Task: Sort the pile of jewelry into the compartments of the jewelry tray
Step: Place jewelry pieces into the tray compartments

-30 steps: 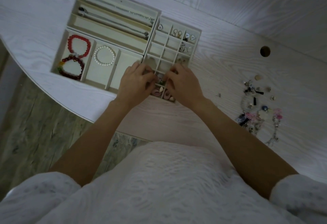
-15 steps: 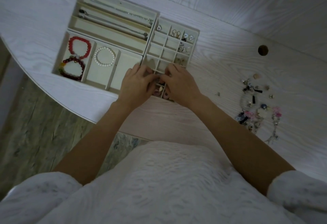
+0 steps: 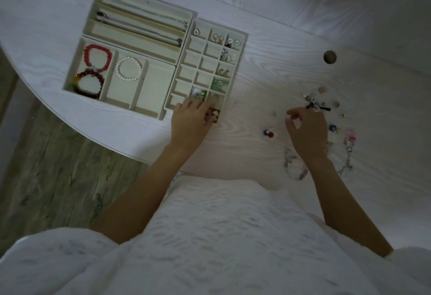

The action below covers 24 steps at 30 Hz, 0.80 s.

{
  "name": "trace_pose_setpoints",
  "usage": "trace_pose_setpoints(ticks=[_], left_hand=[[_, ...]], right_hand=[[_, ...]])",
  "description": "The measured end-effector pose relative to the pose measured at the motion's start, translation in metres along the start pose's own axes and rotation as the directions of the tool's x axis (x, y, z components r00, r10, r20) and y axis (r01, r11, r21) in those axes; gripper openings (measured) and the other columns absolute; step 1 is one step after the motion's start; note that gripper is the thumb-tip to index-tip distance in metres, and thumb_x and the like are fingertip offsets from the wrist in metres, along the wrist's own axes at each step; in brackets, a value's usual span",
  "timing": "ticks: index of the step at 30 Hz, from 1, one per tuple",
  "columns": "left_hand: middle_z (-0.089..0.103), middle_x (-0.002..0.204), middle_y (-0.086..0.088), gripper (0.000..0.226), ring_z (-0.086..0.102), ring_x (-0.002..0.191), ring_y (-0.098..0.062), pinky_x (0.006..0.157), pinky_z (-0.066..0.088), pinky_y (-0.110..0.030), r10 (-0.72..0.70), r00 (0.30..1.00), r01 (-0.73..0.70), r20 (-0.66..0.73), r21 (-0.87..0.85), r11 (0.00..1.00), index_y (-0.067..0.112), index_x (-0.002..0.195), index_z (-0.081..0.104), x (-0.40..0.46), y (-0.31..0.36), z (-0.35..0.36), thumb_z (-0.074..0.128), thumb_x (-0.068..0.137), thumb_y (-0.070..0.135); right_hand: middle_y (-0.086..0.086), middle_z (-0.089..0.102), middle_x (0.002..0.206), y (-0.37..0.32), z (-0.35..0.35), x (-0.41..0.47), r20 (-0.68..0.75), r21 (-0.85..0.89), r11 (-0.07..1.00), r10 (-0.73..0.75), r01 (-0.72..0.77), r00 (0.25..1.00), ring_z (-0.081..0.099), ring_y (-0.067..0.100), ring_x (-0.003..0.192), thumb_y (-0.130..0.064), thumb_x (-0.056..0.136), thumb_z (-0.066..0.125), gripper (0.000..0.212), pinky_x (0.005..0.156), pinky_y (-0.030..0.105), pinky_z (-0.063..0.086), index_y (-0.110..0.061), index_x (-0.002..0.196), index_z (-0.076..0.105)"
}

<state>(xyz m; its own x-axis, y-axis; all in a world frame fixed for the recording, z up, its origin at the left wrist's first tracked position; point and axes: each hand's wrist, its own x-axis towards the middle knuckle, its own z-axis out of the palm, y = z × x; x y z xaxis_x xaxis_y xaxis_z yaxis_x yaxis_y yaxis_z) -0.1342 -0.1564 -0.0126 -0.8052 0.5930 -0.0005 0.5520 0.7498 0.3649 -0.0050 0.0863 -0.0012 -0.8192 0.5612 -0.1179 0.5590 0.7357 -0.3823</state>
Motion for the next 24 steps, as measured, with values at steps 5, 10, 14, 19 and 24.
trace_pose_setpoints(ticks=[5,10,14,19,24], left_hand=[[0.068,0.074,-0.001,0.011,0.060,0.075,-0.028,0.066,0.040,-0.032,-0.007,0.998,0.007,-0.055,0.011,1.000,0.018,0.088,0.072,0.000,0.013,0.002,0.067,0.078,0.019],[0.067,0.071,0.000,0.021,0.058,0.074,-0.027,0.066,0.037,-0.032,-0.015,0.997,0.018,-0.071,0.038,0.999,0.018,0.085,0.071,0.000,0.019,0.002,0.053,0.085,0.026],[0.066,0.072,-0.003,0.011,0.058,0.076,-0.030,0.067,0.039,-0.034,-0.006,0.999,0.008,-0.035,0.063,0.998,0.016,0.087,0.070,-0.001,0.022,0.003,0.070,0.078,0.023],[0.065,0.072,-0.006,0.006,0.056,0.077,-0.032,0.067,0.037,-0.035,-0.031,0.999,0.032,-0.014,0.067,0.997,0.013,0.082,0.068,-0.002,0.025,0.006,0.069,0.080,0.018],[0.066,0.078,-0.005,0.007,0.056,0.077,-0.032,0.068,0.041,-0.037,-0.061,0.996,0.064,-0.060,0.044,0.997,0.014,0.083,0.069,-0.006,0.030,0.013,0.066,0.079,0.019]], right_hand=[[0.013,0.057,0.106,-0.007,0.012,0.004,0.077,0.118,0.993,0.014,-0.023,0.997,0.051,0.025,0.099,-0.017,0.090,0.058,0.029,0.078,0.024,0.034,-0.009,0.118,0.057],[0.018,0.058,0.101,-0.011,0.017,-0.002,0.074,0.083,0.987,-0.143,0.137,0.987,0.056,0.031,0.085,-0.007,0.087,0.056,0.022,0.069,0.031,0.041,-0.003,0.108,0.062],[0.015,0.057,0.098,0.000,0.015,-0.022,0.164,0.038,0.980,-0.201,0.198,0.966,0.055,0.029,0.082,-0.016,0.082,0.068,0.025,0.065,0.035,0.047,-0.006,0.104,0.063],[0.011,0.054,0.098,-0.002,0.018,-0.026,0.252,0.065,0.986,-0.166,0.155,0.953,0.054,0.024,0.078,-0.016,0.086,0.063,0.021,0.059,0.031,0.044,-0.007,0.105,0.058],[0.012,0.053,0.087,0.001,0.015,-0.024,0.232,0.018,0.975,-0.219,0.221,0.948,0.050,0.026,0.076,-0.012,0.082,0.065,0.015,0.057,0.029,0.031,-0.005,0.091,0.055]])
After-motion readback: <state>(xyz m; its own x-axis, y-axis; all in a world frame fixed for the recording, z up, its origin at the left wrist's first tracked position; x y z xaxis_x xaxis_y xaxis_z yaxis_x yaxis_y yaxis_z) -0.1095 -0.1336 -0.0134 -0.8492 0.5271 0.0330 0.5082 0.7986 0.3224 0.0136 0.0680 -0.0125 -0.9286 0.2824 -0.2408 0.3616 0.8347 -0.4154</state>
